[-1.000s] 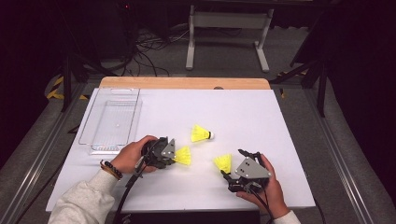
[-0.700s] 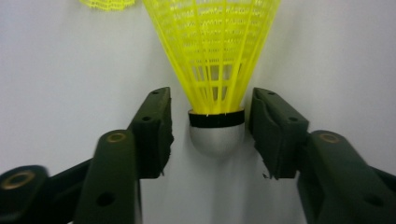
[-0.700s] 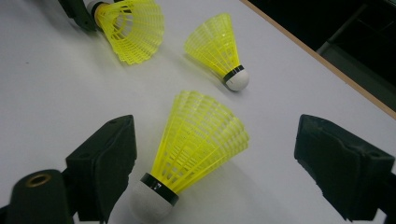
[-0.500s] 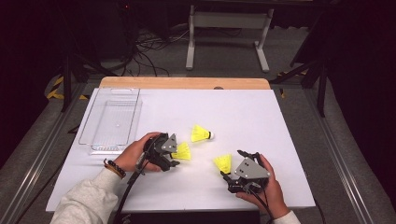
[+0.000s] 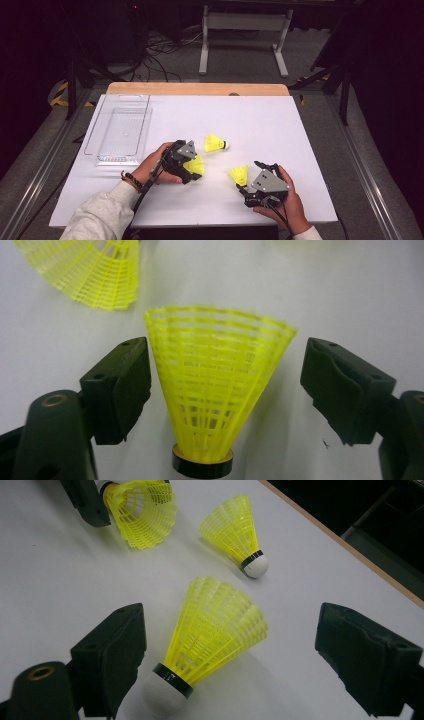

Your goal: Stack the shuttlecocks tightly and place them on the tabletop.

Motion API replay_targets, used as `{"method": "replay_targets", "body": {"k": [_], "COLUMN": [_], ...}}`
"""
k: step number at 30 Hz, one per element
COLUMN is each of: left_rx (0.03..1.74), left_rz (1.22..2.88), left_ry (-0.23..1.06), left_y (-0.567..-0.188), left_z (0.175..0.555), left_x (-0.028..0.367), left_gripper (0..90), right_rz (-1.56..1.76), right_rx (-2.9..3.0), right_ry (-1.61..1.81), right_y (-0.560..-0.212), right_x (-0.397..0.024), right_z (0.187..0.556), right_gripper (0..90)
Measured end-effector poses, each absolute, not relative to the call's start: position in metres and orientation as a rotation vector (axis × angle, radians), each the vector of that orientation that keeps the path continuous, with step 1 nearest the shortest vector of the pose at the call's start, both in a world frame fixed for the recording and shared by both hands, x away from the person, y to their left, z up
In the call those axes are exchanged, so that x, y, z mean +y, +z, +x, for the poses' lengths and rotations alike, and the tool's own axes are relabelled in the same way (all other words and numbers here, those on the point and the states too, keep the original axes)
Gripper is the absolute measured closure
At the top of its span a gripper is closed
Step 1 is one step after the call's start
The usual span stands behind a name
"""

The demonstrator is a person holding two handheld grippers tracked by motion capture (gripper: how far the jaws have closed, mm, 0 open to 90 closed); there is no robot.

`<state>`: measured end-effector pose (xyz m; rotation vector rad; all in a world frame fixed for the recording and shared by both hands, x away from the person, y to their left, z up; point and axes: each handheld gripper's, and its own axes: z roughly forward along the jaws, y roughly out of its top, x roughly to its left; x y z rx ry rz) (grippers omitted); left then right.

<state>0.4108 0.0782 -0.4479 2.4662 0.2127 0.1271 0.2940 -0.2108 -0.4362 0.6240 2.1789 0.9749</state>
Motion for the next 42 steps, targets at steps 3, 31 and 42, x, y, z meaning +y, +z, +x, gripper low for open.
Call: {"method": "replay_targets", "body": {"k": [3, 31, 42], "left_rx": [0.174, 0.155, 0.175], "left_rz": [2.468, 2.294, 2.202], "left_ry": [0.116, 0.306, 0.402], "left_y": [-0.446, -0.413, -0.4], "left_z": [0.408, 0.384, 0.365], "left_x": [0.077, 0.1, 0.126], "left_gripper": [24.7, 14.4, 13.5], "right_rz": [0.621, 0.631, 0.649], "right_rx": [2.179, 2.134, 2.121], "right_ry": [0.972, 1.007, 1.03], "right_y": [-0.436, -0.431, -0.429], "right_x": [-0.211, -0.214, -0.216], "right_z": [0.294, 0.292, 0.293], "right_gripper": [14.0, 13.9, 13.9]}}
